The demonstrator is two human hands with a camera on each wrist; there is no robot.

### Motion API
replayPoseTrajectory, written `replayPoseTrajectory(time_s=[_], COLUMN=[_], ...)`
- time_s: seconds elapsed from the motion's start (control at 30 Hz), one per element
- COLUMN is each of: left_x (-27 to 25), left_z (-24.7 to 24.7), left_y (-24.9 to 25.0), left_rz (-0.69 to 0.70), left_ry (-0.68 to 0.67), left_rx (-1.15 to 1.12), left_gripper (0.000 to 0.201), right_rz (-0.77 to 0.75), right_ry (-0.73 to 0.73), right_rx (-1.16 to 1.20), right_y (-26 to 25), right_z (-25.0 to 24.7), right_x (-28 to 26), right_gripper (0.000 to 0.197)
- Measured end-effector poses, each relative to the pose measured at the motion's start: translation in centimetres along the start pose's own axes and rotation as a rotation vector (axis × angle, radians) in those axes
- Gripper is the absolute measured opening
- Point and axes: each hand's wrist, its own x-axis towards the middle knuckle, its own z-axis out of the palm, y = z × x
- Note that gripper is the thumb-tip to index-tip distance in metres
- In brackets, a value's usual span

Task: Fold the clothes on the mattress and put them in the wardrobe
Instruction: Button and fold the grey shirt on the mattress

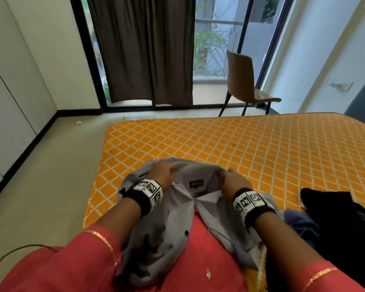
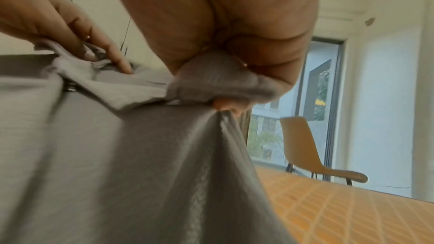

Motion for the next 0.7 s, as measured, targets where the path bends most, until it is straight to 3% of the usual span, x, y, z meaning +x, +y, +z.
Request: replayPoseTrajectory(time_s=[0.07, 0.13, 0.23, 0.33, 0.43, 0.5, 0.6, 0.63, 0.7], left_x=[0.8, 1.8, 1.0, -0.1, -0.6, -0.5, 0.1, 0.2, -0.3], left_z=[-4.4, -8.5, -14.8, -18.7, -20.4, -21.3, -23.2, -24.3, -27.2], left_y=[1.0, 1.1, 3.2, 4.2, 4.1, 3.9, 3.0, 2.8, 3.5], left_rz=[0.168, 0.243, 0.247, 0.201, 0.099, -0.021, -0.163, -0.178, -0.177], left_ry=[0.309, 0.584, 0.763, 0.786, 0.773, 0.654, 0.446, 0.468, 0.595], left_rx=[0.050, 0.076, 0.043, -0.025, -0.017, -0.174, -0.642, -0.690, -0.561], left_gripper=[0.040, 0.035, 0.036, 0.028, 0.034, 0.058, 0.107, 0.112, 0.105], right_rz=[-0.012, -0.086, -0.229, -0.336, -0.488, -0.567, -0.624, -0.637, -0.695], right_ry=[0.173, 0.252, 0.352, 0.440, 0.323, 0.212, 0.225, 0.249, 0.346], right_rx=[0.134, 0.220, 0.384, 0.598, 0.703, 0.626, 0.439, 0.413, 0.422], right_y=[-1.2, -2.2, -4.5, -6.8, -9.2, -11.2, -14.6, -15.7, -17.5], right_z=[-3.6, -7.3, -12.7, -16.2, -17.8, -18.4, -19.4, -19.9, -21.4], right_x=[0.4, 0.9, 0.7, 0.2, -0.6, -0.7, -0.2, -0.3, -0.8], right_gripper=[0.045, 0.055, 0.063, 0.061, 0.068, 0.070, 0.068, 0.066, 0.061])
